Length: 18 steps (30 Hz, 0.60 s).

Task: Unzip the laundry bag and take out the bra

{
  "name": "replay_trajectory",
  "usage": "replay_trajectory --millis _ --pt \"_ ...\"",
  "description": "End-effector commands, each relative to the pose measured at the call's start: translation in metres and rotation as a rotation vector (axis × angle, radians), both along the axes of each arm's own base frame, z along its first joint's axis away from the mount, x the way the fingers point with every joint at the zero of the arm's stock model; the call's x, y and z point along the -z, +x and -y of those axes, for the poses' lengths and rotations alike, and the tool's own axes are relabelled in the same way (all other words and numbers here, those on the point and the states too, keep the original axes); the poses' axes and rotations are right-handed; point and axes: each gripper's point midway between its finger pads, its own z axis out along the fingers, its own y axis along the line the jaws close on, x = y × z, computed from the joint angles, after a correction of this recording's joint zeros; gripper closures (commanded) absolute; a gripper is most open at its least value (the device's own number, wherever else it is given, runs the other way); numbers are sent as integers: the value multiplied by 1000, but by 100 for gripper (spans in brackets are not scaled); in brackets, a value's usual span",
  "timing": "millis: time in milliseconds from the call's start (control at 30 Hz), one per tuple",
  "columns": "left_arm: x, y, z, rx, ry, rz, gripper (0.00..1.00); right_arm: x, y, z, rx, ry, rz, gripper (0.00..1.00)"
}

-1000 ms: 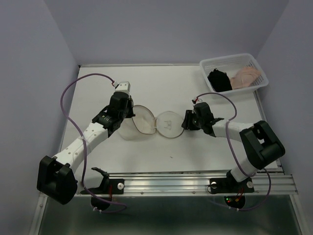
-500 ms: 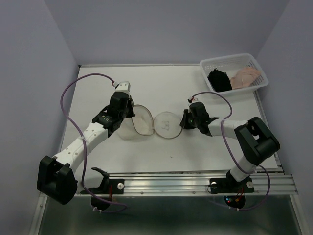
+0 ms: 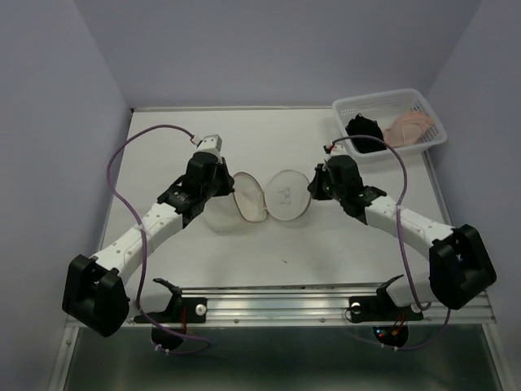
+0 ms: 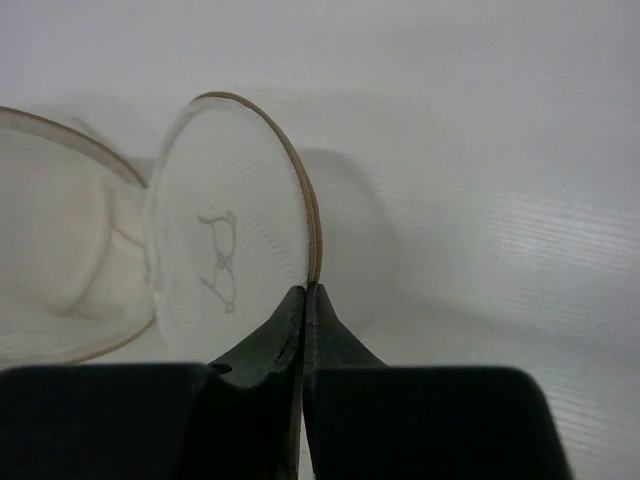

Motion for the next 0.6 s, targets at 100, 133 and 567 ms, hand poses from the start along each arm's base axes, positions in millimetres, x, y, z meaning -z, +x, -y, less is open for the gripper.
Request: replay_trajectory --millis 100,133,567 --pt "-37 -5 74 80 -266 73 100 -114 16 1 -13 -4 215 99" --pt "-36 -9 87 95 -294 59 100 -122 15 3 -17 -8 230 99" --pt "29 -14 109 22 -347 -24 100 -142 -3 -51 -317 61 183 99"
